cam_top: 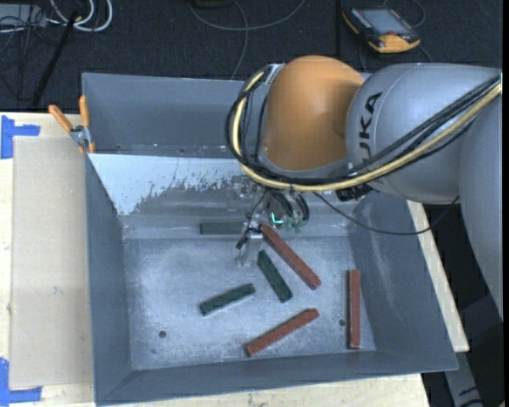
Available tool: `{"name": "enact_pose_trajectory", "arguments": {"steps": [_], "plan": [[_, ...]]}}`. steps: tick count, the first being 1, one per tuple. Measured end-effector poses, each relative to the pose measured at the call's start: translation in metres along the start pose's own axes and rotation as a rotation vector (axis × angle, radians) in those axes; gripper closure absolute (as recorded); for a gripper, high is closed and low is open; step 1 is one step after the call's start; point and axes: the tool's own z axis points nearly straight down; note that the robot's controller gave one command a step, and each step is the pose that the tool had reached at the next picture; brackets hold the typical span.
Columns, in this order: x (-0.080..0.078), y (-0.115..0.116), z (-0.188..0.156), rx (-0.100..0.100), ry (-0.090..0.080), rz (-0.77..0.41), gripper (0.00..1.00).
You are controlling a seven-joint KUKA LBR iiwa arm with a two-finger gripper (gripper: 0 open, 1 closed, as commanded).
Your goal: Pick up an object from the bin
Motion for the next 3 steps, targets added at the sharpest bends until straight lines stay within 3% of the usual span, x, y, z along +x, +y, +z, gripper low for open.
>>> {"name": "enact_pose_trajectory", "arguments": {"steps": [1,2,3], "plan": [[0.040,-0.004,0.122,0.000,0.000,-0.057,0.00],[0.037,-0.003,0.115,-0.002,-0.004,-0.055,1.00],[0.002,0.033,0.016,-0.001,-0.017,-0.265,1.00]]}}
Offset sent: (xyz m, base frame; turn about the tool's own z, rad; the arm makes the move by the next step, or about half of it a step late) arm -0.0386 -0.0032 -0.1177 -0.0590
